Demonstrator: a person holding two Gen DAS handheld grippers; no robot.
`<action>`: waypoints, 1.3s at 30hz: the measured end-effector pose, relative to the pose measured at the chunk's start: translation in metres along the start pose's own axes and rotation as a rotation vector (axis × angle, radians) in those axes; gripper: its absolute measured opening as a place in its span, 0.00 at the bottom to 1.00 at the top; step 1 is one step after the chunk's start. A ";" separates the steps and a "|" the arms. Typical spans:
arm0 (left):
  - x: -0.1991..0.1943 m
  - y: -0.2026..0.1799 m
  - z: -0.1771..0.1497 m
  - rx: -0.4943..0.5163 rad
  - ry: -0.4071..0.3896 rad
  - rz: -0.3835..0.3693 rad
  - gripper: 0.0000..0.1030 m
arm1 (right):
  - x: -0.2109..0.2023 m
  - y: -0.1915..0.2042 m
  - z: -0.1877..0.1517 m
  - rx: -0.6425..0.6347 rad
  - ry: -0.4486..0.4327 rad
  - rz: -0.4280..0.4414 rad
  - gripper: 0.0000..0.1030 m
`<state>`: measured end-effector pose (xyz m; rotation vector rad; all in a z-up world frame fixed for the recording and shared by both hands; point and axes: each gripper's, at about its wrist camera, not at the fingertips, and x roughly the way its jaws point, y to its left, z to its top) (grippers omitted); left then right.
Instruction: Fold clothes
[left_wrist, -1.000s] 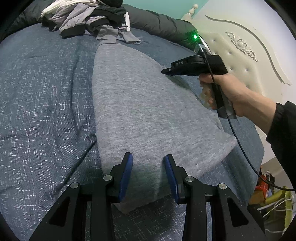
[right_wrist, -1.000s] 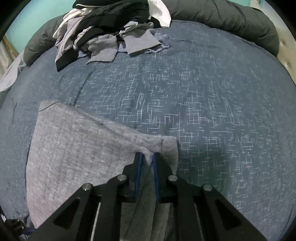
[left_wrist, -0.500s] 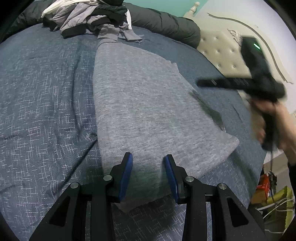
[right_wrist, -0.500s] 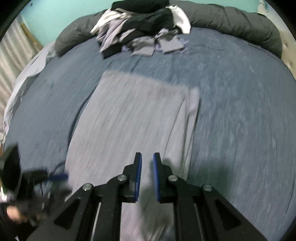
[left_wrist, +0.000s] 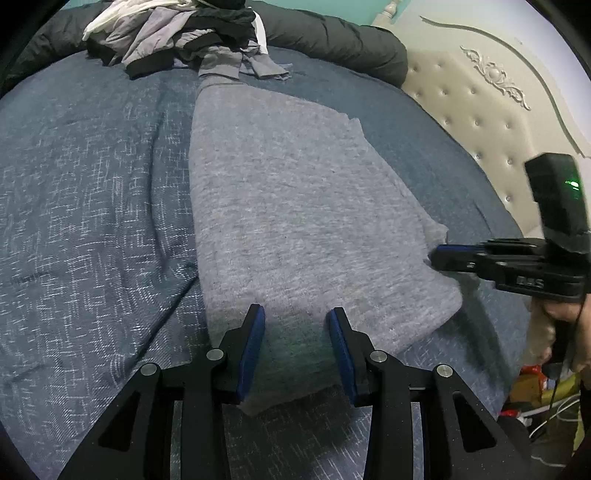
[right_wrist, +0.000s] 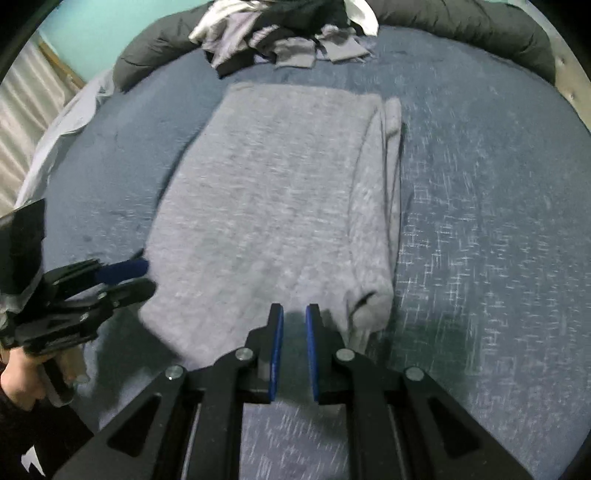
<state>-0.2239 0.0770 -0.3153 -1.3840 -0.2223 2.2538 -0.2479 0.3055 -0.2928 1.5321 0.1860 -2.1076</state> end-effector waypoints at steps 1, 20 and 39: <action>-0.004 0.000 -0.002 -0.001 -0.002 0.000 0.38 | -0.005 0.004 -0.003 -0.010 -0.002 0.002 0.10; -0.017 -0.010 -0.008 0.016 0.026 0.019 0.38 | 0.020 0.001 -0.034 0.018 0.043 0.026 0.09; 0.004 0.050 0.009 -0.269 0.092 -0.032 0.66 | 0.017 -0.066 -0.017 0.299 0.073 0.257 0.72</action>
